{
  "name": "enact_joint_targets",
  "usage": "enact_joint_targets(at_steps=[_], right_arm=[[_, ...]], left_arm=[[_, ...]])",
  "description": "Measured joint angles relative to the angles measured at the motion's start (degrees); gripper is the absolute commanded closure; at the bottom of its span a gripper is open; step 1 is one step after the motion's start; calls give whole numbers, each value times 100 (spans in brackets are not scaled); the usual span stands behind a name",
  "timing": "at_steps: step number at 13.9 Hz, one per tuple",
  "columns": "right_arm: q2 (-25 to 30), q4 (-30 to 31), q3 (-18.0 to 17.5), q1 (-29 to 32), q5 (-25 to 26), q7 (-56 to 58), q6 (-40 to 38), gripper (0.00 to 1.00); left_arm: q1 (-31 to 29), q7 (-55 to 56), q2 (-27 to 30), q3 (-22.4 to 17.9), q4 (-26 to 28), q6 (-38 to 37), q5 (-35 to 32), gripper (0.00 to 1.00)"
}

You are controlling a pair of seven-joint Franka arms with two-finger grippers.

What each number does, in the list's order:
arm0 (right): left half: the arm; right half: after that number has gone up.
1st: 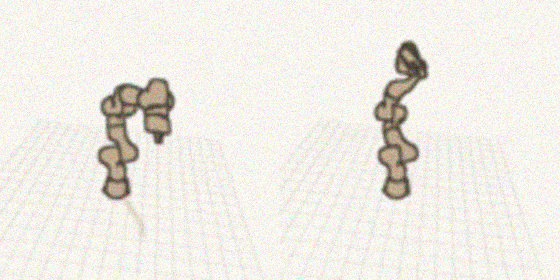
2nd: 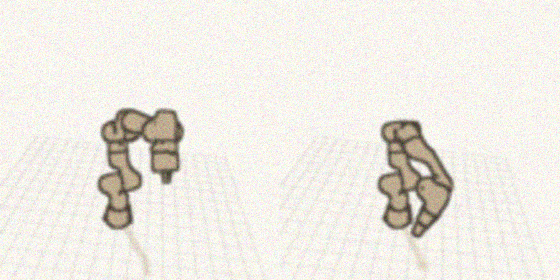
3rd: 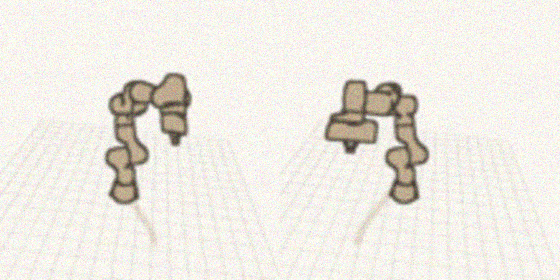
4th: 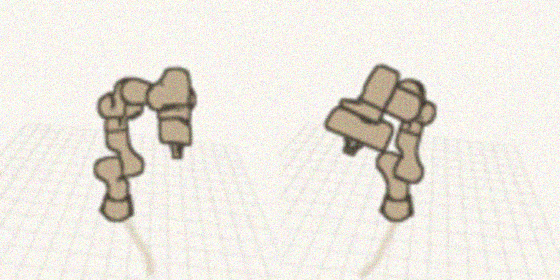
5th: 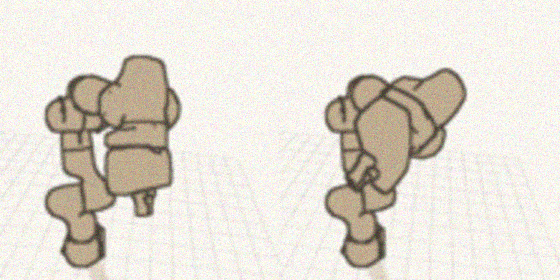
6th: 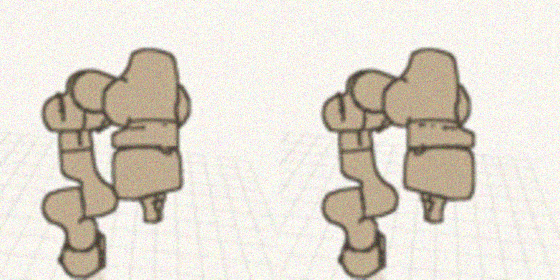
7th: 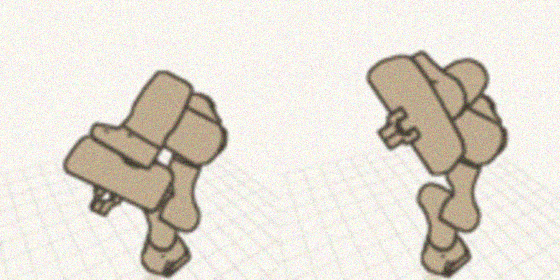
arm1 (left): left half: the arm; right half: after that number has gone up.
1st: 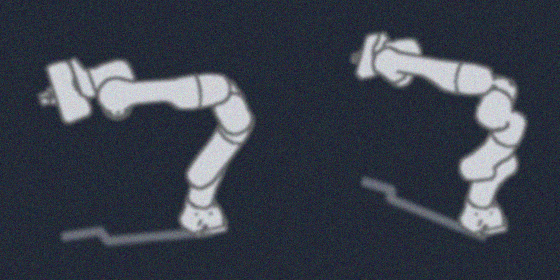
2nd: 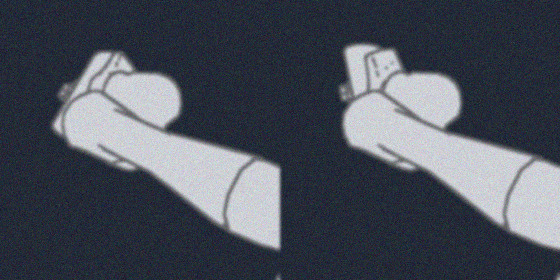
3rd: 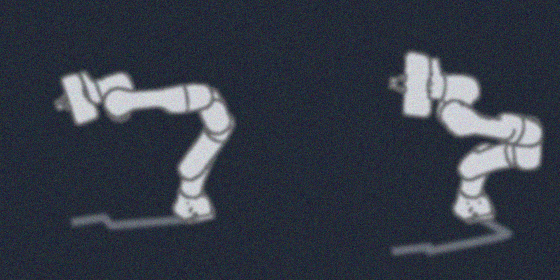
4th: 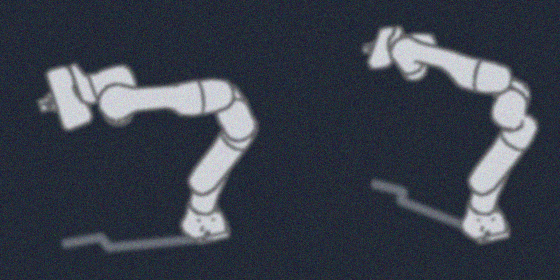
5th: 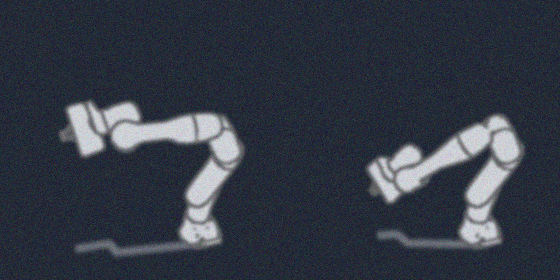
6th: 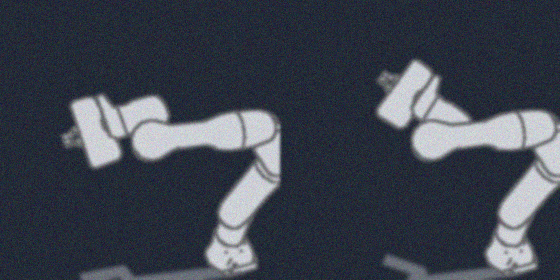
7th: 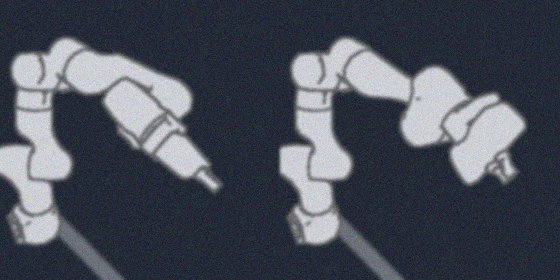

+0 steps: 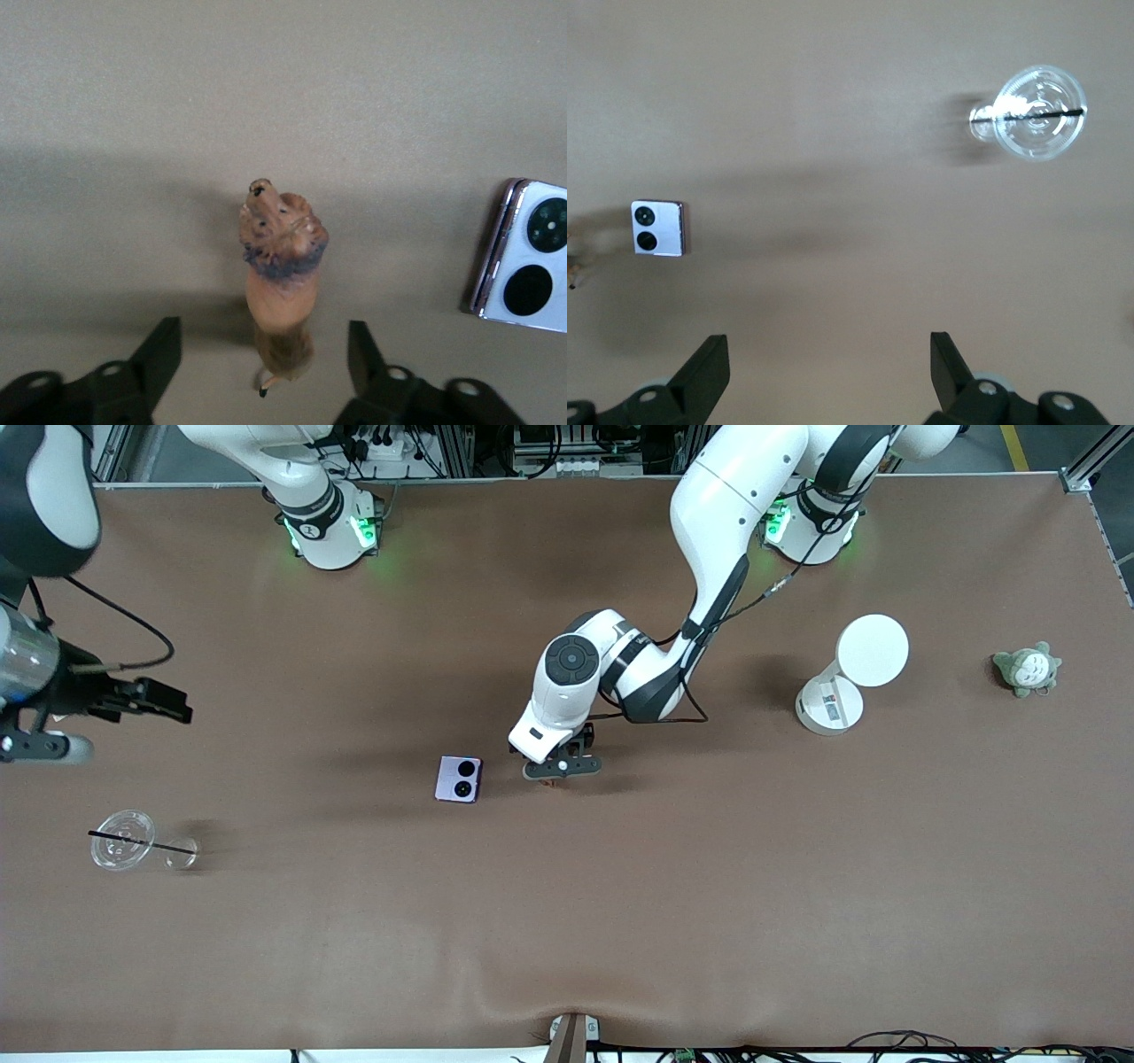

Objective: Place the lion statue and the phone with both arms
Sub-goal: 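Lower the left gripper onto the lion while the right gripper reaches the phone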

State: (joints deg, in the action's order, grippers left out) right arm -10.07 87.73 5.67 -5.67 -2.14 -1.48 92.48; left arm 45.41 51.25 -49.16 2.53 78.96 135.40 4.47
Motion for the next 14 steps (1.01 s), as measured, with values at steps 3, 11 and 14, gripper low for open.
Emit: enact_joint_targets(at_steps=[3,11,14], right_arm=[[-188,-2,-16,-170,-6,-1,66,0],[-976,57,-38,-380,-150,2,590,0],[-1341,80,-54,-532,-196,-7,1017,0]], left_arm=[[3,-5,-36,-3,-1,-1,-5,34],[3,-75,-152,-21,-28,93,-10,100],[-67,-87,-63,-68,-149,-19,-13,100]])
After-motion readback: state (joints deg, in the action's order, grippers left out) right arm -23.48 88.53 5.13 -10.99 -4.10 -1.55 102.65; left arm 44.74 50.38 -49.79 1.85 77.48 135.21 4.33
